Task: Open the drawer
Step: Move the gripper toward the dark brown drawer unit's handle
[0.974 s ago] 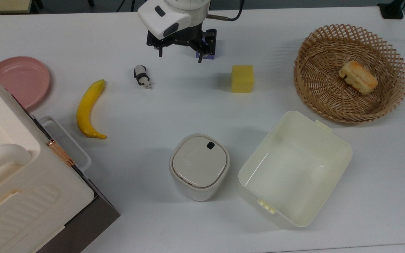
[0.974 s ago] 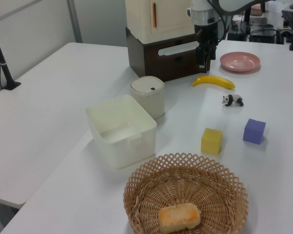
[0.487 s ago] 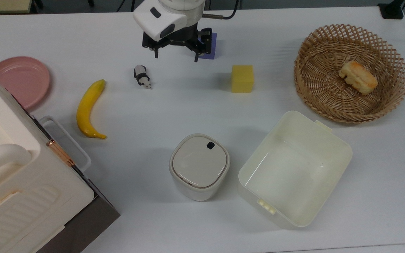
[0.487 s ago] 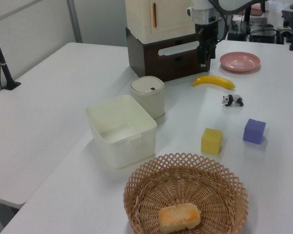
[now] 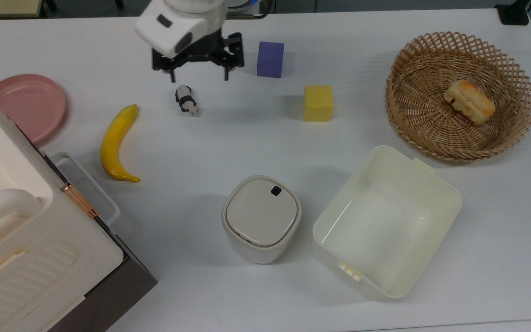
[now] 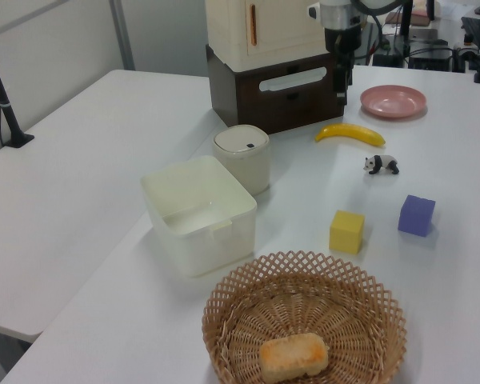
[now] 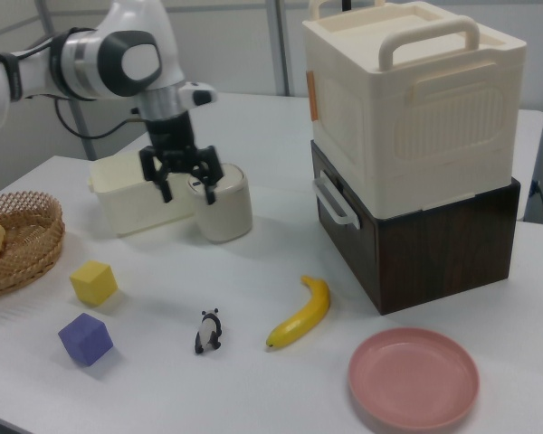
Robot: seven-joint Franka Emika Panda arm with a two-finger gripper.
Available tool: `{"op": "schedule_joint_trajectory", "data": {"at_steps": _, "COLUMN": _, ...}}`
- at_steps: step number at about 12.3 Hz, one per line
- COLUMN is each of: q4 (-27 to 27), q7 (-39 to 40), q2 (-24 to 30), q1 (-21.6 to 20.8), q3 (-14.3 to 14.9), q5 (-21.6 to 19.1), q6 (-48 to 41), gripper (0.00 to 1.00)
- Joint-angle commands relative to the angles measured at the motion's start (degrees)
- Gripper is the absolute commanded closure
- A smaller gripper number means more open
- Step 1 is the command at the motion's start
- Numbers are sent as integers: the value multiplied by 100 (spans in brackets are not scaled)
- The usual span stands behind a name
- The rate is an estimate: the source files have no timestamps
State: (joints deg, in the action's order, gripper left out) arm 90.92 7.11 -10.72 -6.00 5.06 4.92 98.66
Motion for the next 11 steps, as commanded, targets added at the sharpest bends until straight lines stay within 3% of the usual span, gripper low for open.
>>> {"op": "schedule_joint_trajectory", "data": {"at_steps": 1, "q4": 22, "q7": 896, "q2": -61, "q1": 458, "q3": 21, "q5": 9, "q6": 680, "gripper": 0}}
{"op": "schedule_joint_trajectory", "data": {"at_steps": 3, "q4": -135, "q7": 1143, "q2": -289, "q1": 792, "q3": 30, "q5": 62, "q6": 1198, "gripper": 0}}
{"op": "schedule_joint_trajectory", "data": {"at_steps": 7, "q4": -215, "q7": 1135, "q2": -817, "q1": 1144, "q3": 21, "q5": 457, "q6": 2322, "gripper": 6}}
{"op": "schedule_joint_trajectory", "data": {"at_steps": 11, "q4": -425, "q7": 1083, "q2": -1318, "q1": 1470, "q3": 30, "q5": 545, "q6": 3159, "gripper": 7}}
